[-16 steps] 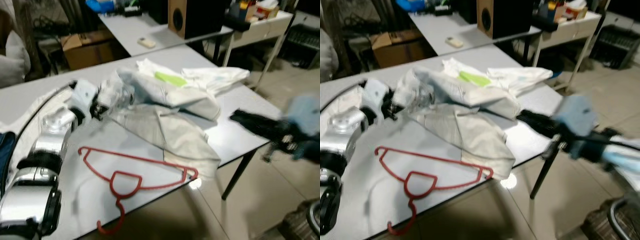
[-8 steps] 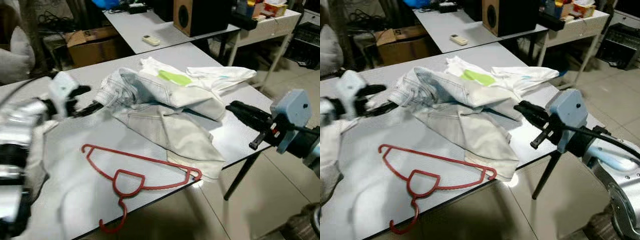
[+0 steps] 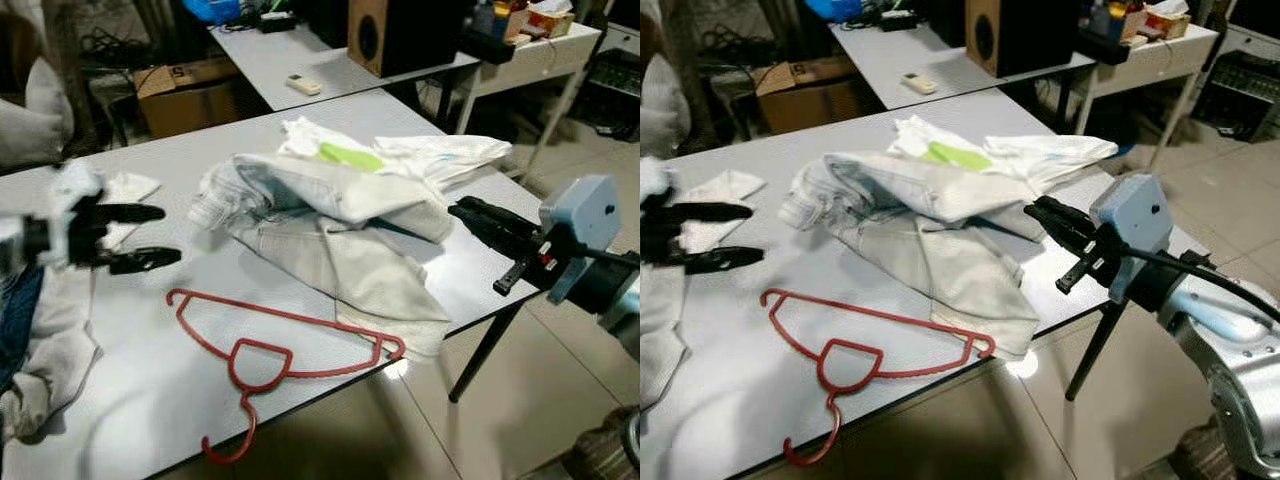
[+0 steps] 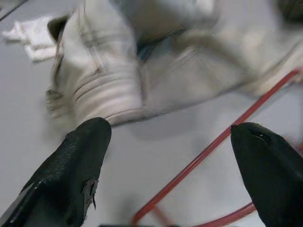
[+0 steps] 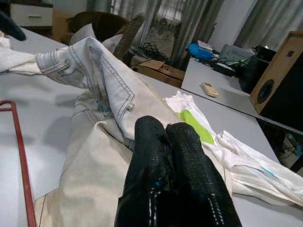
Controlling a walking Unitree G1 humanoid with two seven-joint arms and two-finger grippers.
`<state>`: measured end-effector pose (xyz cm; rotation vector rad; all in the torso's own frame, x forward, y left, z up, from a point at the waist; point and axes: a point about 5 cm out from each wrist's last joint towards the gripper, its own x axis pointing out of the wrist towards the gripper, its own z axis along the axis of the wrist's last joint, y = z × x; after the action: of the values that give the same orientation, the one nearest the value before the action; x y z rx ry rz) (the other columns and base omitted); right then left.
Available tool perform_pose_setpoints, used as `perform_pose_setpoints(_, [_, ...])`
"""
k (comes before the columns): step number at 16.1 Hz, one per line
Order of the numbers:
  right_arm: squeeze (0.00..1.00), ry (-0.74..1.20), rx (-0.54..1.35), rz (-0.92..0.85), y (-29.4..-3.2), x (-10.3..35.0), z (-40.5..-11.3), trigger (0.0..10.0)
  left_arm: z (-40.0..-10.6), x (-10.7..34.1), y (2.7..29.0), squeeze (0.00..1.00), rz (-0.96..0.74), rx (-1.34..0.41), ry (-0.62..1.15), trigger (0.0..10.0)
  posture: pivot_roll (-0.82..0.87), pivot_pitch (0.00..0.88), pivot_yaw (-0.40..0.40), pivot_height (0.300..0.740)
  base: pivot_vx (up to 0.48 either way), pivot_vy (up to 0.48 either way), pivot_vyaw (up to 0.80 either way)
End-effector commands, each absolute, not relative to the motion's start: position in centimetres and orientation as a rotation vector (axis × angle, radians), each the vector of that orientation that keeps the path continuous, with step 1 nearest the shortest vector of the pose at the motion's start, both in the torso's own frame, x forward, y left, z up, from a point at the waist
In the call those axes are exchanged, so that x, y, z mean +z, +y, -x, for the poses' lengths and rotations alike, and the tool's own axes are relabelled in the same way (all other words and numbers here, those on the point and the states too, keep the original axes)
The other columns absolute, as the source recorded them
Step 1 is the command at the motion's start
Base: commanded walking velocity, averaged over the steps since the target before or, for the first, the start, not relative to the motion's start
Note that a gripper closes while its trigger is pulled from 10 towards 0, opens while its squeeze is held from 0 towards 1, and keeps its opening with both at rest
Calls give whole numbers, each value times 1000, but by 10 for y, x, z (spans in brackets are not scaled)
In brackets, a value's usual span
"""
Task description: Hang hanger
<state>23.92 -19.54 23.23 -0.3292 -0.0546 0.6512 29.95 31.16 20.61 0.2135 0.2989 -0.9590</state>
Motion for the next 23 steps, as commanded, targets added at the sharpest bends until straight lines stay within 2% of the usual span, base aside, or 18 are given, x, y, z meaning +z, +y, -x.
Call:
perform_pose_setpoints(1, [0,-29,650,326,-193,227,-241,10000,-291,221,317,1000,-121,-968,246,10000,-158,0,64,740,0,0,0])
perform_pose_setpoints(2, [0,-20,648,322,-191,224,-242,10000,-286,223,321,1000,-55,-965,233,10000,-148,0,58,740,0,0,0])
perform_pose_setpoints(5, [0,-24,627,285,-186,220,-247,10000,-287,249,328,1000,250,-824,-54,10000,-140,0,52,740,0,0,0])
perform_pose_setpoints(6, [0,-44,611,260,-182,220,-248,10000,-295,249,320,718,230,-706,-148,10000,-135,0,53,740,0,0,0])
perform_pose_setpoints(7, [0,-50,603,252,-181,221,-248,10000,-296,248,316,718,219,-669,-166,10000,-135,0,53,740,0,0,0])
perform_pose_setpoints(8, [0,-75,551,214,-174,220,-250,10000,-298,236,294,0,113,-654,-111,10000,-137,0,57,740,0,0,0])
perform_pose_setpoints(9, [0,-96,502,164,-166,219,-252,10000,-298,228,267,0,36,-622,-111,10000,-133,0,63,740,0,0,0])
perform_pose_setpoints(10, [0,-102,464,93,-156,214,-251,10000,-299,220,241,0,49,-553,-129,10000,-133,0,63,740,0,0,0])
perform_pose_setpoints(12, [0,-74,480,50,-136,199,-244,10000,-291,200,210,0,50,-487,-105,10000,-141,0,73,740,0,150,0])
perform_pose_setpoints(15, [0,-52,488,48,-128,190,-242,10000,-280,192,197,0,24,-481,-85,10000,-132,0,62,740,0,435,0])
perform_pose_setpoints(17, [0,-19,486,164,-131,181,-242,10000,-271,188,194,0,-15,-462,-68,10000,-134,0,57,740,0,480,0])
perform_pose_setpoints(20, [0,12,522,212,-134,175,-238,10000,-267,183,192,0,-43,-443,-45,10000,-138,0,45,740,0,480,0])
perform_pose_setpoints(23, [0,49,446,154,-139,165,-241,10000,-262,180,188,0,-51,-438,-32,10000,-139,0,37,740,0,480,0])
